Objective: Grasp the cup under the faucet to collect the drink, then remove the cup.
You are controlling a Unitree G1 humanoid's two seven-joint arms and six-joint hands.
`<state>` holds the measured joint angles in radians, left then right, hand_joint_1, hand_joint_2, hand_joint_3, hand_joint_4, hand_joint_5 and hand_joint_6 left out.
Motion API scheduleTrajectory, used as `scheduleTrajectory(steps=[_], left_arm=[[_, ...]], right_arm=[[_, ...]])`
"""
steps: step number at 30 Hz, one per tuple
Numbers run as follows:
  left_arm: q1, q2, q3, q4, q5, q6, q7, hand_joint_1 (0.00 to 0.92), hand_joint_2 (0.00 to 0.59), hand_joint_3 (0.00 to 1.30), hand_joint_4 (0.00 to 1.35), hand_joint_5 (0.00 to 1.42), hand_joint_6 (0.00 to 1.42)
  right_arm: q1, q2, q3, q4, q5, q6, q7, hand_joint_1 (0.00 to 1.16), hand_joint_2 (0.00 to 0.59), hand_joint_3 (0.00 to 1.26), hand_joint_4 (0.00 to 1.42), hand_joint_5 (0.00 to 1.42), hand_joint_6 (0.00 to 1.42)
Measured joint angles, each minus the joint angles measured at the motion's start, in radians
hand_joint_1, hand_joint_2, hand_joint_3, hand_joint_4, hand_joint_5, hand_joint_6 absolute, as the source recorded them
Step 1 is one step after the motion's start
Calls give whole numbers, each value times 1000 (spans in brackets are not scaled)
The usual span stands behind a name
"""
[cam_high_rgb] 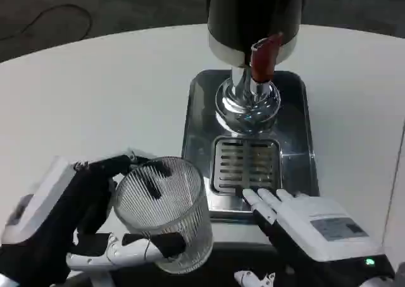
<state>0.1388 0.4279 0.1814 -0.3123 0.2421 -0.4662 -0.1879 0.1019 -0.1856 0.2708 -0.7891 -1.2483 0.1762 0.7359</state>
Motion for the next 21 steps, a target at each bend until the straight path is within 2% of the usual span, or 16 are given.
scheduleTrajectory(steps=[21], left_arm=[[-3,0,0,0,-1,0,0,495,192,1061,1257,1424,1424]], right_arm=[[12,-1,2,-3,0,0,9,266,411,0,0,0,0]])
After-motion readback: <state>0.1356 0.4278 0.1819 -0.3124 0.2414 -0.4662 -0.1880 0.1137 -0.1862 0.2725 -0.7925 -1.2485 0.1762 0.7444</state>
